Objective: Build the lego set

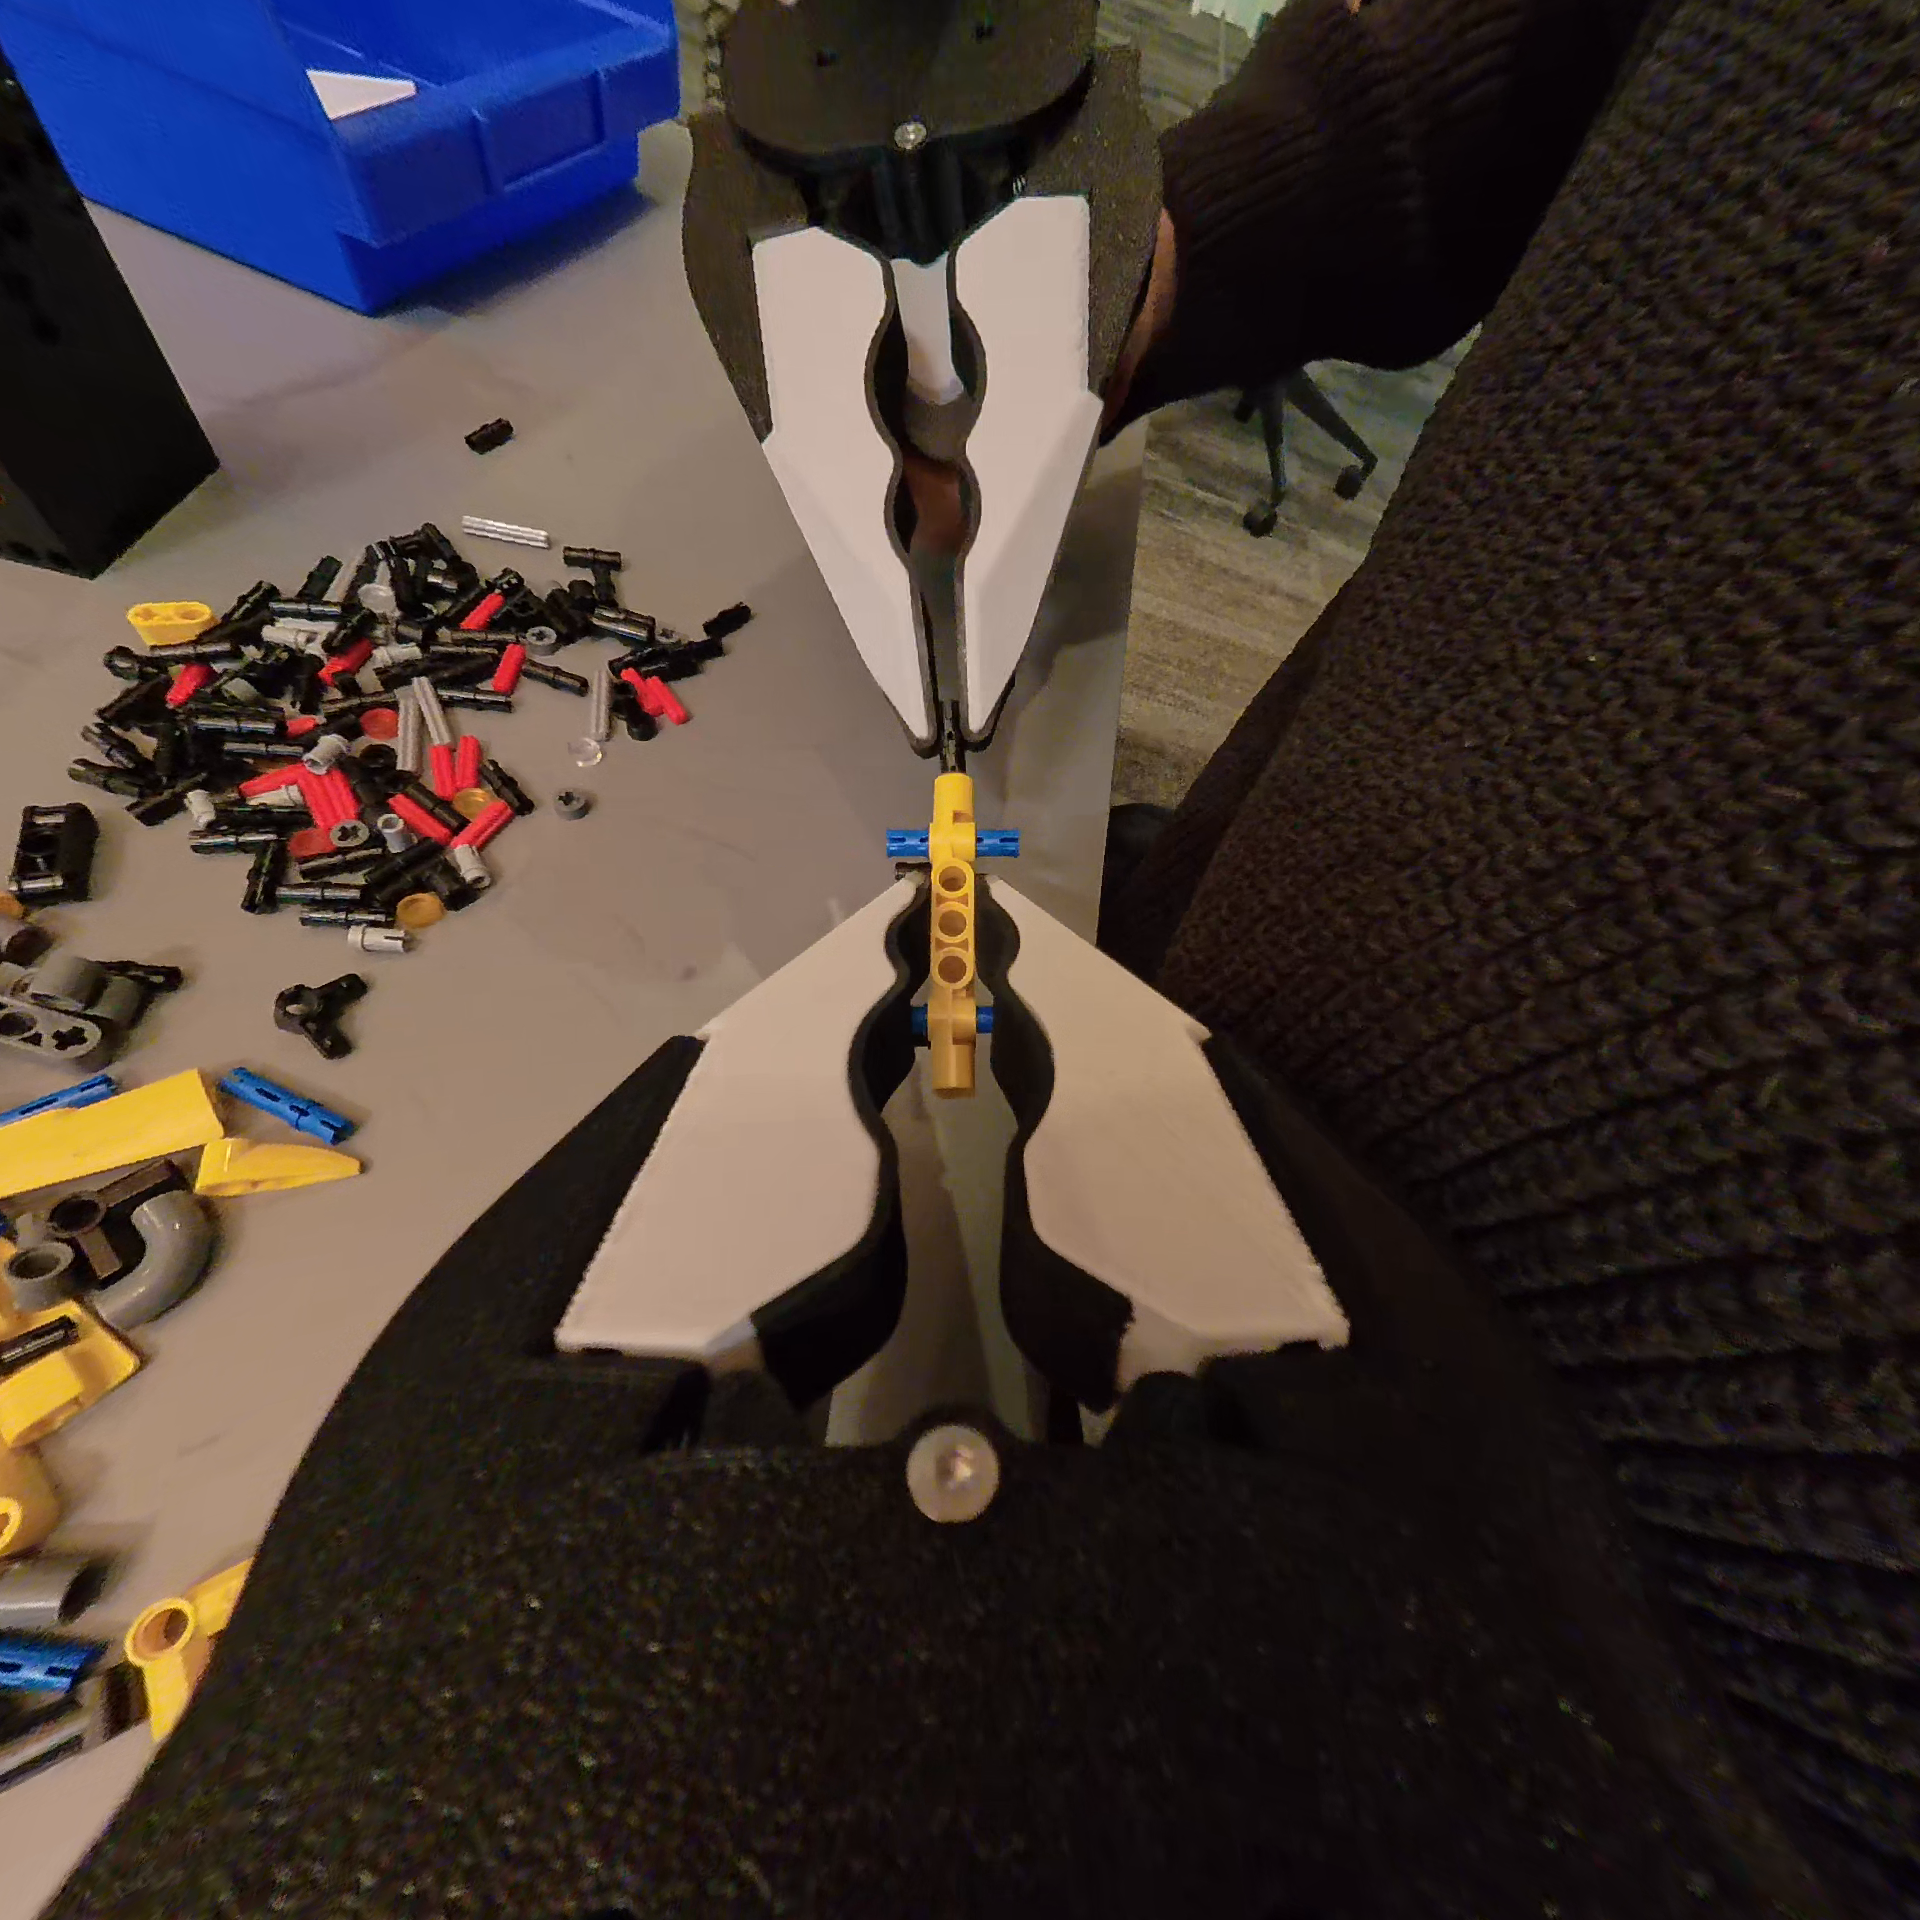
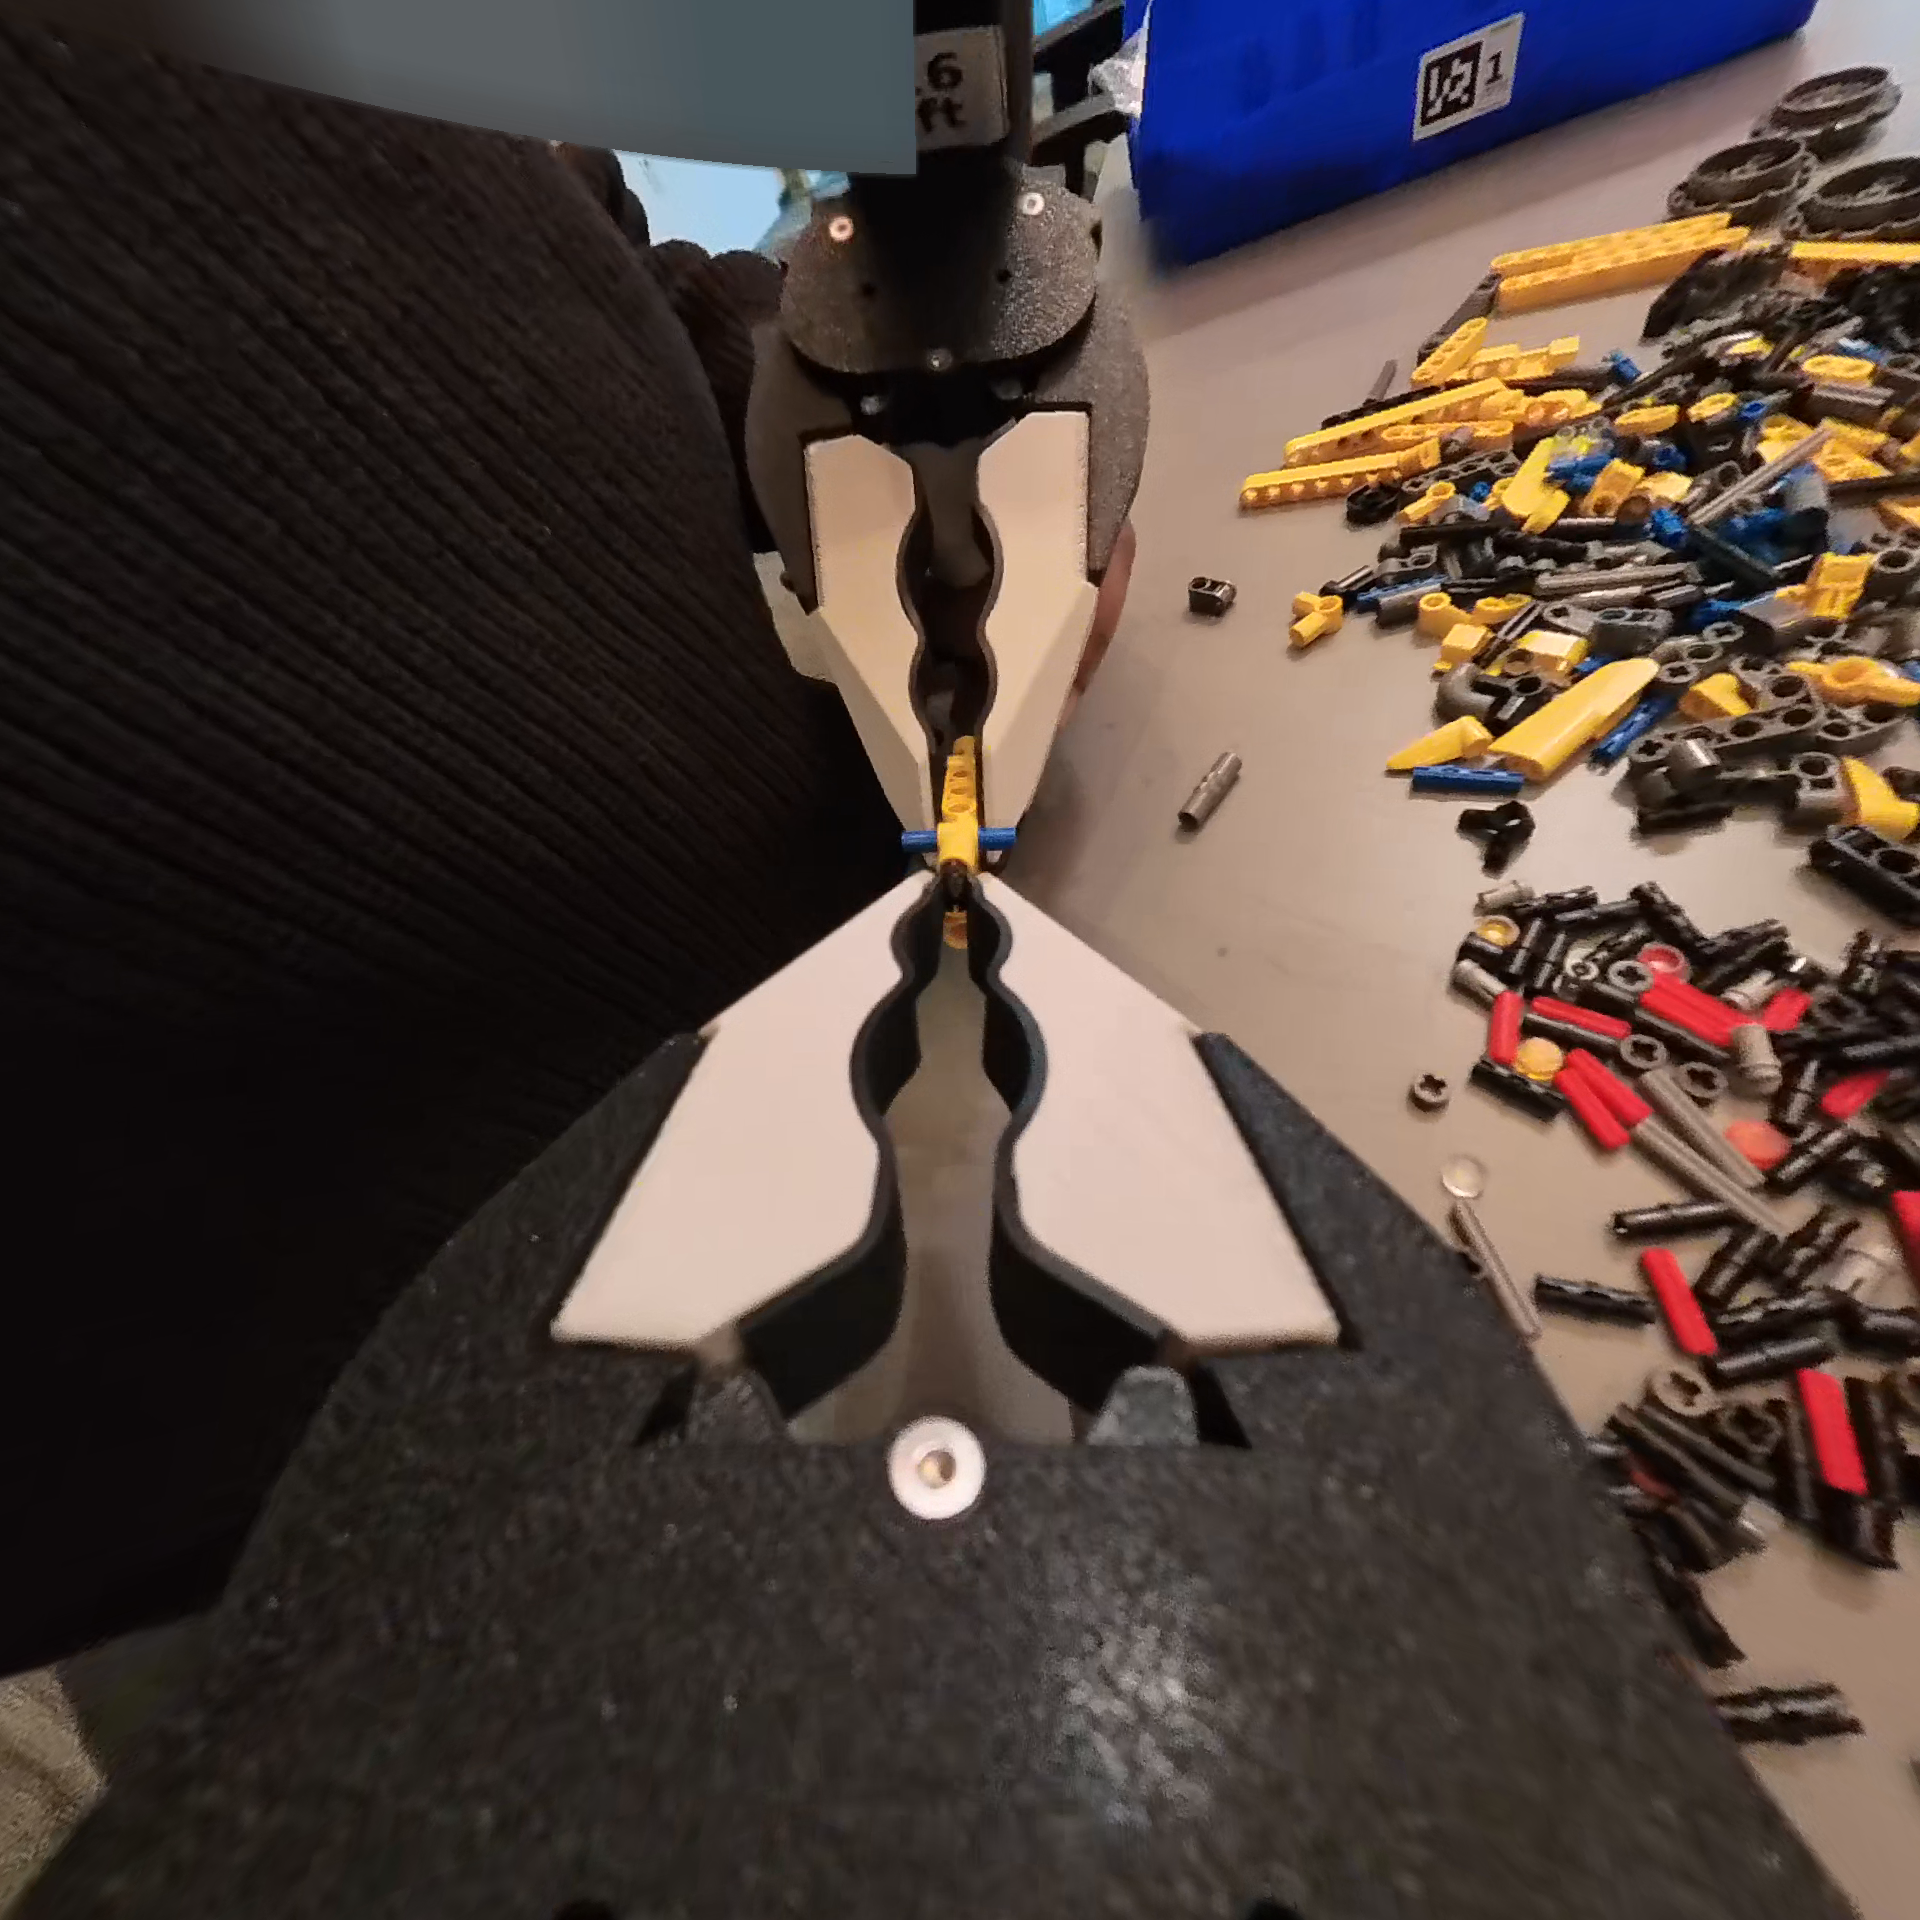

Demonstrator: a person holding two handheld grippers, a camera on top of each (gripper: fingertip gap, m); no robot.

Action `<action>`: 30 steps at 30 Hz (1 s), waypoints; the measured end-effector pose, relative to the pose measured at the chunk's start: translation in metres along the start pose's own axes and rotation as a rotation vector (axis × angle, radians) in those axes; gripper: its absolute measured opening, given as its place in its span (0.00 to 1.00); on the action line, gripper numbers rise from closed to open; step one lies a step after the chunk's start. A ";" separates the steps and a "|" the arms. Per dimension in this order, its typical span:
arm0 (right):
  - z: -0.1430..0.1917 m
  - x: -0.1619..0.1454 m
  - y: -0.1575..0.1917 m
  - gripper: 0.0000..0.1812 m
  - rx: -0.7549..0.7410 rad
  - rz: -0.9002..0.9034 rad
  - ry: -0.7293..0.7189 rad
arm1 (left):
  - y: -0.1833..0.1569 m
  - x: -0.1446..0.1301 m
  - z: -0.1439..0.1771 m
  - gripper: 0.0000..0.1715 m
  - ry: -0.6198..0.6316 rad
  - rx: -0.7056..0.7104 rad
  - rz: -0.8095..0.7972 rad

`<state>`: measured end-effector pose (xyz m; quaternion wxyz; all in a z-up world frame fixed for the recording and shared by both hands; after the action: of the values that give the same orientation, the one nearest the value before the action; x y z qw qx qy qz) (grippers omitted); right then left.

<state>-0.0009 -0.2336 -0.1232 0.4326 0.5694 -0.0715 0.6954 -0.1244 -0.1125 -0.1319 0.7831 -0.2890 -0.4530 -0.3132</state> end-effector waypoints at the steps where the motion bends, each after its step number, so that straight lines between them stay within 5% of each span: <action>1: 0.000 0.000 -0.001 0.02 0.006 -0.015 -0.017 | 0.001 0.000 0.001 0.03 -0.011 -0.003 0.008; 17: -0.001 -0.006 -0.010 0.02 0.001 -0.573 -0.165 | 0.002 0.000 0.003 0.03 -0.015 0.132 -0.021; 30: -0.007 0.000 -0.004 0.02 -0.088 -0.325 -0.126 | 0.003 0.001 0.005 0.03 -0.039 0.128 -0.010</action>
<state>-0.0032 -0.2273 -0.1265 0.5586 0.5965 -0.0358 0.5752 -0.1243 -0.1077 -0.1291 0.7894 -0.2419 -0.4888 -0.2817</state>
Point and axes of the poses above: each gripper's, where its closed fingertips meet, z back along the fingers, x out of its top, y = z × x across the jaws, the point moved 9 cm from there along z, back along the fingers, and after that the axes turned 4 degrees about -z, right-handed, at the moved point
